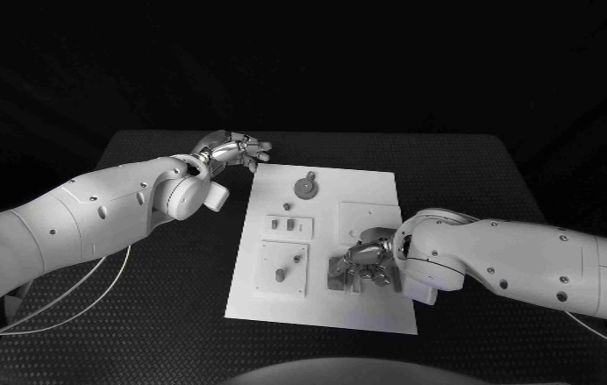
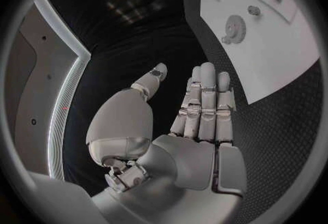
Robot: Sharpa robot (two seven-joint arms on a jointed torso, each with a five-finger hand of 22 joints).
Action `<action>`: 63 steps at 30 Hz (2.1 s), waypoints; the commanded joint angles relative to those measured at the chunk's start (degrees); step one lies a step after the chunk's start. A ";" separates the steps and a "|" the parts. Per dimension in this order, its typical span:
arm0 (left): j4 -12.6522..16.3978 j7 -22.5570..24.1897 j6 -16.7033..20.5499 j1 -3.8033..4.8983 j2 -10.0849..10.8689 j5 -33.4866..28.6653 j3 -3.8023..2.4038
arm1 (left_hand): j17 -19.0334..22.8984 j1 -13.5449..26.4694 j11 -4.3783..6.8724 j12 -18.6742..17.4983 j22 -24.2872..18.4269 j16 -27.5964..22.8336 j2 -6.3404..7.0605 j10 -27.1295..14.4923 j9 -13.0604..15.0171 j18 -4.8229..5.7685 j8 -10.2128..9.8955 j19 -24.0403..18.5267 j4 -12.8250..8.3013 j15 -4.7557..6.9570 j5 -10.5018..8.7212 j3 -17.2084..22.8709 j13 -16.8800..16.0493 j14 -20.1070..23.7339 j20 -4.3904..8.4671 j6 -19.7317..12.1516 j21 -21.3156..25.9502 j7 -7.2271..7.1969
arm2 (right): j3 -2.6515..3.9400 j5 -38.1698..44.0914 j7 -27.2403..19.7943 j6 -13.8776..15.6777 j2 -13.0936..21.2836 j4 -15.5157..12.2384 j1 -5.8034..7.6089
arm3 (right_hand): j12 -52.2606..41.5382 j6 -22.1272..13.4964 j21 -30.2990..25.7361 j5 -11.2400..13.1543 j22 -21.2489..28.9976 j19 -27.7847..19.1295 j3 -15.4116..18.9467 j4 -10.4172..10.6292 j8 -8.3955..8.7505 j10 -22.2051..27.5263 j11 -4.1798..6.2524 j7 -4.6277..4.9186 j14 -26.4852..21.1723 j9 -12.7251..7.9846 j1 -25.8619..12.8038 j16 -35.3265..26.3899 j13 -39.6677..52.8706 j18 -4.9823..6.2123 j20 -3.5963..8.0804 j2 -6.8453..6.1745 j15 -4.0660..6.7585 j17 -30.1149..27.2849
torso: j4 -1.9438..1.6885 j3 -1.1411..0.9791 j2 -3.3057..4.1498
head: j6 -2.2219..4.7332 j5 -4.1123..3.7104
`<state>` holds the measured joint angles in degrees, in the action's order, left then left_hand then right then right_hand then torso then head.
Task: Assemble the parts on the task board
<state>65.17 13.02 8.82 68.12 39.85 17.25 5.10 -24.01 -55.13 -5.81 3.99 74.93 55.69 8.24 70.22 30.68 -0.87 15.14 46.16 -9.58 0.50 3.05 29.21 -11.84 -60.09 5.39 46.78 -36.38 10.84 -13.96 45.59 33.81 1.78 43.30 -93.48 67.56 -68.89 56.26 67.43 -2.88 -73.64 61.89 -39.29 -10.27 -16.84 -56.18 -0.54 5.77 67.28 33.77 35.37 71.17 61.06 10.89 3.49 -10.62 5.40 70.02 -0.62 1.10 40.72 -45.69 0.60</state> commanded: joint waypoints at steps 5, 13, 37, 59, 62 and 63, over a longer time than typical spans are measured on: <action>0.15 0.28 -0.81 0.03 0.01 -0.13 -0.03 | -0.07 0.53 -0.05 0.07 0.18 -0.30 0.12 -0.53 -0.05 -0.49 0.37 0.02 0.42 -0.20 -0.24 0.03 -0.03 0.13 0.55 -0.49 0.33 -0.03 | -0.21 2.36 -0.11 -0.19 0.39 0.21 -0.31 | 0.34 -1.71 -0.10 0.10 0.10 -0.71 0.81 -0.03 0.63 0.70 -0.05 1.09 -0.61 -0.04 -0.72 -0.32 0.10 4.11 0.01 -0.71 0.03 -0.06 | 0.03 0.00 -0.02 | -0.14 0.03; 0.17 0.24 -0.86 0.03 0.16 -0.13 -0.02 | -0.09 0.53 -0.05 0.08 0.20 -0.30 0.14 -0.54 -0.05 -0.49 0.38 0.02 0.44 -0.21 -0.24 0.03 -0.03 0.13 0.54 -0.50 0.34 -0.03 | -0.21 4.12 -1.85 -2.93 1.77 -1.03 -0.32 | 0.20 -2.01 0.02 0.08 0.17 -1.01 2.64 -1.99 0.61 1.09 -0.16 1.20 -1.01 0.28 1.15 -0.22 0.35 4.11 0.20 -2.69 -0.09 -0.01 | 0.03 -0.08 0.01 | -0.12 0.05; 0.22 0.15 -1.13 0.03 0.22 -0.04 -0.01 | -0.17 0.70 -0.05 0.12 0.28 -0.30 -0.01 -0.54 0.01 -0.50 0.56 0.04 0.71 -0.21 -0.24 0.03 -0.05 0.13 0.51 -0.40 0.40 -0.07 | -0.21 7.07 -1.39 -2.42 1.27 -1.03 -0.38 | -0.26 0.39 0.53 0.10 0.69 -1.09 6.81 -4.76 -0.59 0.08 0.55 0.39 -0.53 1.42 9.88 0.26 0.42 4.11 -0.05 3.84 0.40 -0.37 | 0.03 -0.01 -0.03 | -0.39 -0.15; 0.22 -0.09 -1.30 0.03 0.32 0.16 0.00 | -0.22 0.68 -0.03 0.14 0.34 -0.28 -0.08 -0.53 0.03 -0.53 0.63 0.09 0.77 -0.19 -0.24 0.05 -0.06 0.10 0.54 -0.38 0.39 -0.10 | -0.21 7.12 -1.25 -2.97 1.45 -0.83 -0.38 | 0.55 2.35 1.31 -0.68 0.92 -0.78 -2.91 -3.40 -0.21 -1.47 0.95 -0.04 0.38 0.59 9.15 0.17 0.10 4.11 -0.90 6.28 0.69 -0.99 | 0.02 -0.04 -0.01 | -0.21 -0.08; 0.22 -0.11 -1.29 0.03 0.35 0.17 0.00 | -0.23 0.67 -0.03 0.15 0.35 -0.27 -0.08 -0.53 0.03 -0.54 0.63 0.10 0.78 -0.19 -0.24 0.06 -0.06 0.09 0.55 -0.39 0.39 -0.10 | -0.21 7.12 -1.19 -2.66 1.38 -0.81 -0.38 | 0.56 2.48 1.47 -0.58 0.95 -0.68 -2.47 -3.59 -0.17 -1.57 0.93 -0.02 0.58 0.50 8.27 0.31 0.16 4.11 -1.02 5.55 0.66 -0.90 | 0.03 -0.05 -0.01 | -0.18 -0.04; 0.22 -0.12 -1.33 0.03 0.33 0.18 0.00 | -0.23 0.67 -0.03 0.15 0.35 -0.27 -0.08 -0.53 0.03 -0.54 0.63 0.11 0.78 -0.18 -0.24 0.06 -0.06 0.09 0.55 -0.39 0.39 -0.10 | -0.21 7.12 -1.16 -2.70 1.38 -0.81 -0.38 | 0.57 2.52 1.49 -0.44 0.96 -0.65 -2.36 -3.63 -0.16 -1.60 0.94 -0.03 0.60 0.49 8.11 0.32 0.18 4.11 -1.03 5.51 0.66 -0.91 | 0.04 -0.05 -0.01 | -0.19 -0.03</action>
<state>65.23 12.65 8.33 68.12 40.24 17.34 5.13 -24.15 -55.13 -5.93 3.99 74.94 55.69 8.24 69.93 30.68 -0.86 15.59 46.16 -9.10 0.50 3.05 29.36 -11.84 -60.09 5.39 46.78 -36.15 10.84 -14.11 51.77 32.05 -1.21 44.70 -94.40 67.28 -68.53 58.34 68.74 -3.55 -72.75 61.19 -41.73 -13.71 -17.27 -57.46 0.31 5.66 67.55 34.37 43.43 71.22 61.18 11.72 2.76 -4.40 6.03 69.10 -0.59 1.07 40.69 -45.89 0.53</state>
